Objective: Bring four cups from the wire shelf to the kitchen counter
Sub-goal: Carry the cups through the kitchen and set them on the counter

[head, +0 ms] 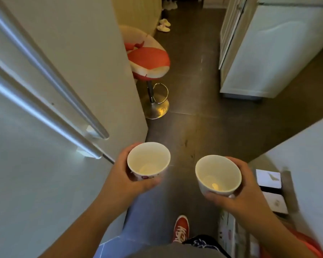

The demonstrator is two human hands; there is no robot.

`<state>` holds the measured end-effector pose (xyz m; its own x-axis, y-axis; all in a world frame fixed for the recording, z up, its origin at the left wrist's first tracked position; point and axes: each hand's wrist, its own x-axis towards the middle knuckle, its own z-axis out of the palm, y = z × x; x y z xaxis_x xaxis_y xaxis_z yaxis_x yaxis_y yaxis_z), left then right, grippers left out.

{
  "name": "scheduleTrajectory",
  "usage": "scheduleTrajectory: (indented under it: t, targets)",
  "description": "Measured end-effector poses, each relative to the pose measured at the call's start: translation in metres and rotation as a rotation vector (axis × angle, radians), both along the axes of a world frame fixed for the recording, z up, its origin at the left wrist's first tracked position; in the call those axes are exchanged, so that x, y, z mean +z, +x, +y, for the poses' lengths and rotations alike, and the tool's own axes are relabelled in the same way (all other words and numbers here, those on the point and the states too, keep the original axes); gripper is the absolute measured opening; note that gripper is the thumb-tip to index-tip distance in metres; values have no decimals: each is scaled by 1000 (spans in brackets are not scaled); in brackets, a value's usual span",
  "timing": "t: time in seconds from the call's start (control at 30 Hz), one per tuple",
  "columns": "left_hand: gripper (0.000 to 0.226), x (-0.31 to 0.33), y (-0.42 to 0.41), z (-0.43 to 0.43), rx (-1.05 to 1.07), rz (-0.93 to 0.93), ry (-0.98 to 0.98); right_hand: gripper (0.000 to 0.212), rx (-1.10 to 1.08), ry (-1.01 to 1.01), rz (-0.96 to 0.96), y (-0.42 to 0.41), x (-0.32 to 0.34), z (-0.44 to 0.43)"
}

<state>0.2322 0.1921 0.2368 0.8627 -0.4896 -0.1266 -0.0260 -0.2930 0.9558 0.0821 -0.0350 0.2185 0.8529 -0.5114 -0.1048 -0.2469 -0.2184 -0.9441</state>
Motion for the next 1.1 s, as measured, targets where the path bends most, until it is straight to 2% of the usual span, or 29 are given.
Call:
scheduleTrajectory:
  t: [0.27,0.5,0.67,0.83,0.97,1.1]
  targets:
    - [78,-23,63,-55,-20,29,95,78,-81,-10,24,71,-19,-72]
    - [78,-55,167,-117,-72,26,126,75,-165,-4,17,166,-38,-134]
    - [79,-59,240,-199,-164,60,76,77,-249,-50,55,208,-36,-181]
    - [72,-54,282,-290,-314,131,35,85,-392,-40,74,213,-36,-229]
    - [69,-59,306,-366,-462,97,37,84,-521,-42,89,206,-38,-270]
    - [66,-61,320,-454,-562,122,26,95,-687,80,-25,209,-45,-325]
